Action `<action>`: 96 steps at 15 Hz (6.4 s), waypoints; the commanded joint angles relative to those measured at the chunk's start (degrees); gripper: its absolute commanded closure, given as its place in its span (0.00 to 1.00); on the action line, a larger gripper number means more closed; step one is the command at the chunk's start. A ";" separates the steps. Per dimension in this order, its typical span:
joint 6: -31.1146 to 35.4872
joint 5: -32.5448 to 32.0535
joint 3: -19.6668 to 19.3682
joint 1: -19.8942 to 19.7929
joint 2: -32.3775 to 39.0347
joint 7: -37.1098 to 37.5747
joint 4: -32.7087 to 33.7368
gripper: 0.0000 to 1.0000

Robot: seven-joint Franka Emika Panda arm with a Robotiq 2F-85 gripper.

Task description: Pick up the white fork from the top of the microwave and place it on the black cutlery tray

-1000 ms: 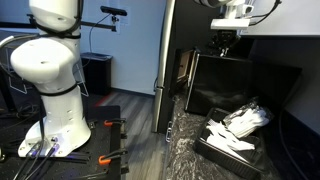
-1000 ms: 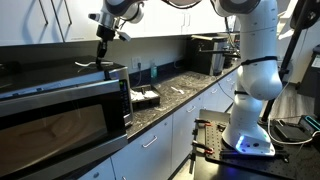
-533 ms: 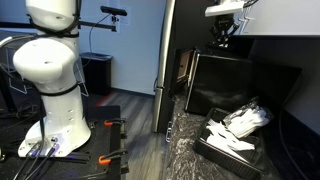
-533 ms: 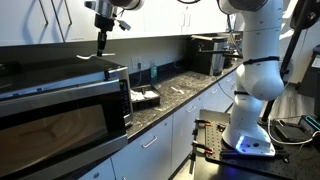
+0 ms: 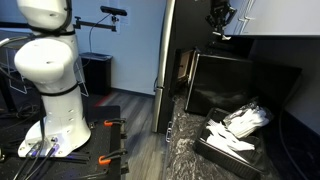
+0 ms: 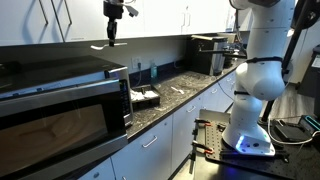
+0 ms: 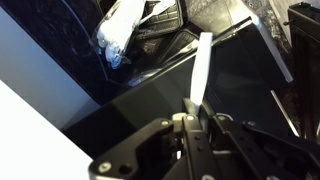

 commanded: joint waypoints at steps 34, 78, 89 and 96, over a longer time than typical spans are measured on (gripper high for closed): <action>15.67 0.82 -13.01 -10.29 -26.96 9.51 -43.92 0.97; 36.53 8.19 -14.56 -11.22 13.00 36.93 -29.95 0.97; 35.44 8.72 -15.71 -9.59 21.99 41.51 -20.98 0.97; 33.97 8.34 -16.67 -7.20 25.39 45.90 -17.61 0.97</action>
